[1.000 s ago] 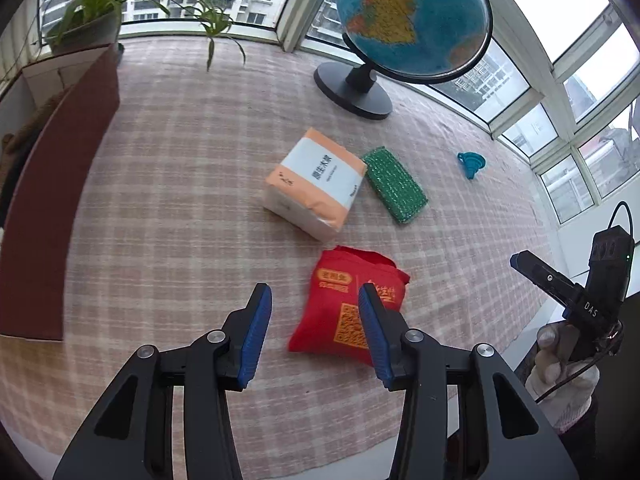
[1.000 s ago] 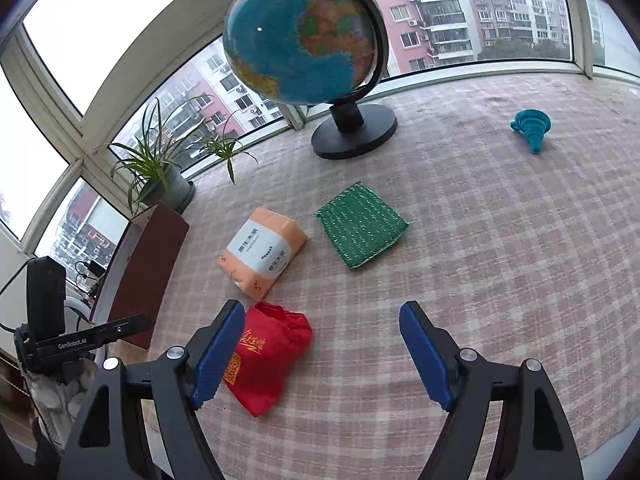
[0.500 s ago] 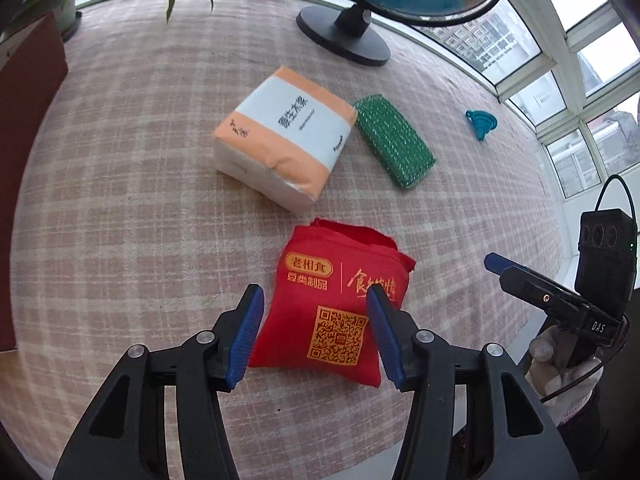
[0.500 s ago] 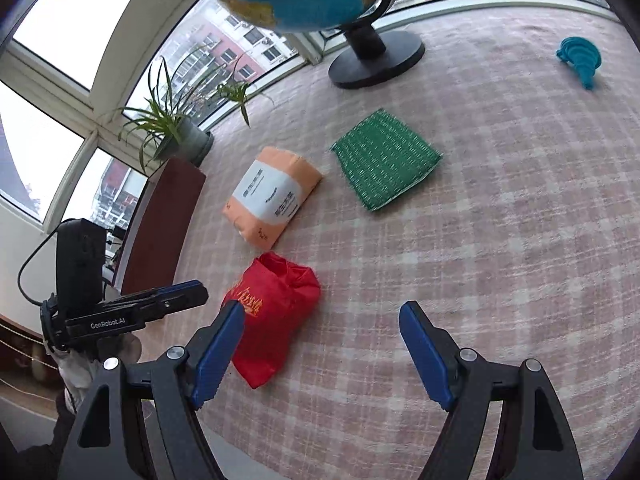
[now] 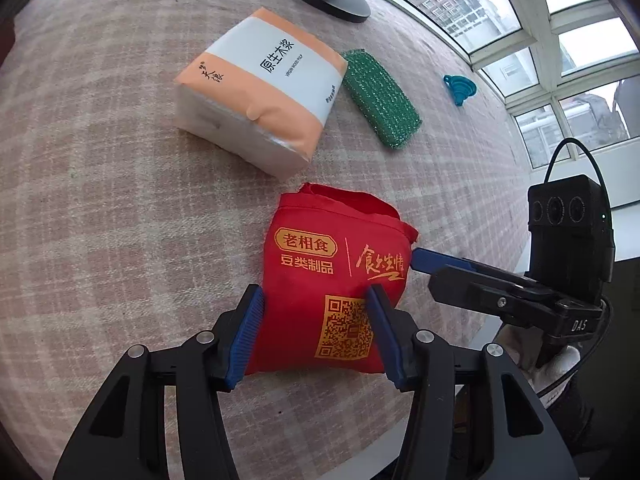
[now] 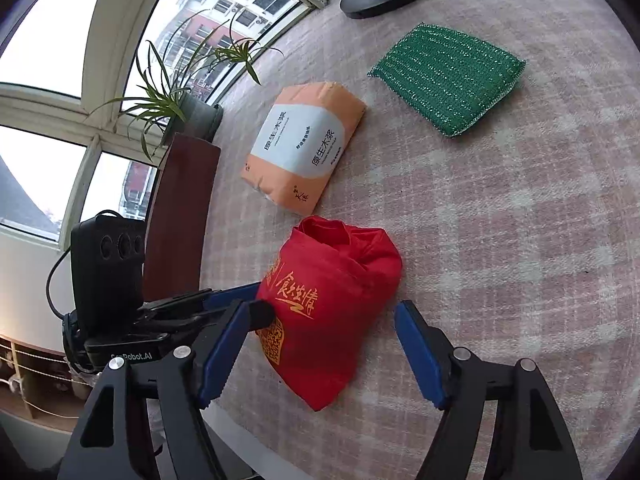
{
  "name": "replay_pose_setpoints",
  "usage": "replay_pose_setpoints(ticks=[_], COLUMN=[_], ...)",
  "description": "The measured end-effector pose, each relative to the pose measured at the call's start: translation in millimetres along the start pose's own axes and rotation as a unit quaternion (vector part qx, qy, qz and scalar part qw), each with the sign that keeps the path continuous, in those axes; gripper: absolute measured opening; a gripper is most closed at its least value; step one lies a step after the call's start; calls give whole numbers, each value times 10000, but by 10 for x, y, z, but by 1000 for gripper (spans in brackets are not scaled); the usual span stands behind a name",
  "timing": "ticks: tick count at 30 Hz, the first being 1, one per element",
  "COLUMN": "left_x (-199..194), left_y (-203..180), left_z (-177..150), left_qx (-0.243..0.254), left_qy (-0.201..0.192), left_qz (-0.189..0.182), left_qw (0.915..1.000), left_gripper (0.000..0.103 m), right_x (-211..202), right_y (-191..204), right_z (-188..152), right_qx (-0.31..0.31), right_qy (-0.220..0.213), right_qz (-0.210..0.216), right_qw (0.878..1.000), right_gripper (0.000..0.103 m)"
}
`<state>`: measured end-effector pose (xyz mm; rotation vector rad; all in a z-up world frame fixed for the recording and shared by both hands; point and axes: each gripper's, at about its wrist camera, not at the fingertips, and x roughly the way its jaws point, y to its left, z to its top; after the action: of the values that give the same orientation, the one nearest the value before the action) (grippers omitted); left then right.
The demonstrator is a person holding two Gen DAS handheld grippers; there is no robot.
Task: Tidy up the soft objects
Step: 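Move the left tool to the red pouch and grasp it, then lift the red pouch with the left tool and carry it over the box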
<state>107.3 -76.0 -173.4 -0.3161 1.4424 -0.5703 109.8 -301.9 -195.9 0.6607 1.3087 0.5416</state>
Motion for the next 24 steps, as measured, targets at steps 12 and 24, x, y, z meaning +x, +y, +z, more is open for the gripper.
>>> replay_pose_setpoints(ticks=[12, 24], left_x=[70, 100], left_y=[29, -27], left_z=[-26, 4], left_qx=[55, 90], left_qy=[178, 96], left_qz=[-291, -281], left_qw=[9994, 9995], left_gripper=[52, 43], right_x=[141, 41], right_y=[-24, -128], right_z=[75, 90], right_qx=[119, 258], right_qy=[119, 34], right_qz=[-237, -235], right_qw=[9996, 9994], right_gripper=[49, 33])
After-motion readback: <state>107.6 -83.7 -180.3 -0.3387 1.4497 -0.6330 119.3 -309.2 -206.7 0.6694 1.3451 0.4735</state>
